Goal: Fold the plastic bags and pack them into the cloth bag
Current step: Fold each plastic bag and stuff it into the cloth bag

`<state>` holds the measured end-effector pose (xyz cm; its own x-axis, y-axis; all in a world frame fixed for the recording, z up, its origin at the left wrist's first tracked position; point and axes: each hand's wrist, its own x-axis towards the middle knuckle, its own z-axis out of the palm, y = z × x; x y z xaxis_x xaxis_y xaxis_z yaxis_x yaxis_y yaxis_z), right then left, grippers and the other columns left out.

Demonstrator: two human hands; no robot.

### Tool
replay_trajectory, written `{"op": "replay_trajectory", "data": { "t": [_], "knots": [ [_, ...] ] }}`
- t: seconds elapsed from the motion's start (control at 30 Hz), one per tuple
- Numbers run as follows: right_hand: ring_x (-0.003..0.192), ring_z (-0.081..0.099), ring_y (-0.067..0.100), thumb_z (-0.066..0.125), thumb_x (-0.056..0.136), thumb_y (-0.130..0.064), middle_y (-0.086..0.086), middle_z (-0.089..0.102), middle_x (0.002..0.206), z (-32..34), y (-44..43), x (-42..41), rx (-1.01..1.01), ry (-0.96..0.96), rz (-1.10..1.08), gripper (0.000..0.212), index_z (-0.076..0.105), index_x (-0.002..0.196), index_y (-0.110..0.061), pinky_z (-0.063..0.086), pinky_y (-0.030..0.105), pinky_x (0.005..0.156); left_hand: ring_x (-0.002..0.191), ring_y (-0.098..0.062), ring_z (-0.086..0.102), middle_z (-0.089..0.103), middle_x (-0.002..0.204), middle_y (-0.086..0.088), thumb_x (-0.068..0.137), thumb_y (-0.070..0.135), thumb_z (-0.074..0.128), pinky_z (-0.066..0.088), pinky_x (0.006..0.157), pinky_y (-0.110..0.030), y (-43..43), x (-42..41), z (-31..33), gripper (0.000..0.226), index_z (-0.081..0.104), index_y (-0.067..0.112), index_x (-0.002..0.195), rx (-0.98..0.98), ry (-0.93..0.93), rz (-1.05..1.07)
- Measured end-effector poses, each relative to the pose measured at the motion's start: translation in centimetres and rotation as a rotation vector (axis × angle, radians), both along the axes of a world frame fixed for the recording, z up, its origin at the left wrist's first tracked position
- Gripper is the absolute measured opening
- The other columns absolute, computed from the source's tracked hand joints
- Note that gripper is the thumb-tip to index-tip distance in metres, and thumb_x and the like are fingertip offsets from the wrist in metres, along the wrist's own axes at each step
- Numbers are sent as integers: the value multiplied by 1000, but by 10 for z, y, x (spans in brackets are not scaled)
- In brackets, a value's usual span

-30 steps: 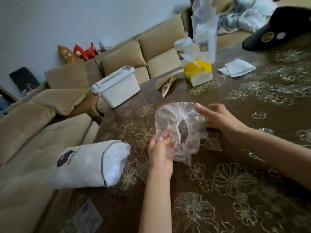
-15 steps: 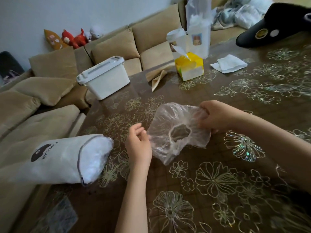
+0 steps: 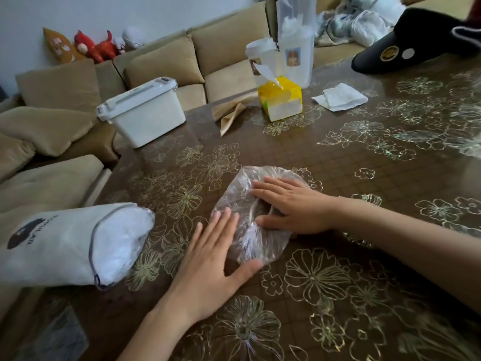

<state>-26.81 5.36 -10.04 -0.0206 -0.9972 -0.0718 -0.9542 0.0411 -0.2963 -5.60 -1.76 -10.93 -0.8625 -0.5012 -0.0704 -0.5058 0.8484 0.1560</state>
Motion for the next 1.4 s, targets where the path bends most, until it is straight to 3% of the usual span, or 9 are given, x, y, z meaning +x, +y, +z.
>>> {"op": "replay_trajectory", "data": {
  "t": [0.2, 0.43, 0.6, 0.73, 0.8, 0.9, 1.03, 1.23, 1.4],
  "knots": [
    [138, 19, 0, 45, 86, -56, -7, 29, 152, 12, 39, 4, -339, -301, 21, 60, 44, 137, -26, 17, 22, 114, 132, 17, -21, -16, 147, 32, 64, 89, 19, -18, 112, -18, 2, 9, 1, 96, -5, 43, 144, 77, 145, 1],
    [102, 60, 21, 40, 85, -30, 6, 62, 113, 3, 41, 29, -314, 11, 174, 36, 63, 103, -10, 48, 35, 90, 135, 18, -7, 2, 151, 30, 75, 81, 22, -8, 117, -22, 1, 8, -3, 84, 11, 40, 147, 155, 268, 7],
    [96, 64, 15, 50, 95, -27, 4, 69, 104, 18, 42, 16, -358, -429, 48, 27, 65, 107, -8, 48, 32, 83, 131, 24, 3, 9, 133, 56, 79, 60, 47, 9, 115, -22, 7, 13, 1, 65, 27, 43, 138, 180, 530, -9],
    [61, 48, 15, 56, 91, -16, 19, 58, 77, 32, 46, 7, -134, -810, 87, 22, 64, 100, 3, 39, 24, 55, 137, 0, 31, 46, 138, 19, 83, 38, 55, 20, 116, -33, 2, 13, -7, 45, 55, 21, 125, 5, 668, -111],
    [68, 57, 11, 58, 88, -17, 7, 63, 82, 36, 48, 2, -28, -855, 137, 24, 64, 104, -1, 46, 22, 60, 133, -6, 40, 55, 131, 6, 84, 31, 55, 23, 115, -36, 0, 14, -10, 31, 64, 18, 110, 9, 677, -138],
    [110, 58, 6, 75, 78, -15, -10, 60, 120, 39, 54, -4, 188, -697, 193, 53, 50, 125, -19, 48, 19, 90, 123, 4, 47, 60, 117, 9, 85, 28, 54, 28, 112, -23, 4, 16, -7, 19, 61, 19, 101, 2, 707, -146],
    [107, 53, 1, 71, 82, -22, -16, 53, 123, 34, 54, -1, 54, -257, 127, 47, 49, 123, -31, 44, 17, 92, 97, -11, 57, 57, 94, 11, 99, 34, 40, 34, 101, -9, 13, 14, 1, 32, 61, 9, 99, -194, 725, -242],
    [91, 68, 18, 64, 85, -23, -4, 72, 102, 37, 51, -15, 79, -353, 109, 14, 70, 95, -31, 54, 42, 82, 95, 3, 55, 59, 102, 14, 81, 43, 58, 42, 85, -6, 8, 18, -3, 39, 65, 16, 109, -27, 575, -173],
    [60, 58, 11, 72, 80, -21, 10, 71, 78, 39, 51, -41, 86, -478, 25, 15, 73, 87, -8, 45, 29, 61, 94, 2, 60, 66, 96, 18, 86, 46, 52, 43, 79, -8, 2, 18, -2, 31, 71, 23, 95, 252, 663, -29]
  ]
}}
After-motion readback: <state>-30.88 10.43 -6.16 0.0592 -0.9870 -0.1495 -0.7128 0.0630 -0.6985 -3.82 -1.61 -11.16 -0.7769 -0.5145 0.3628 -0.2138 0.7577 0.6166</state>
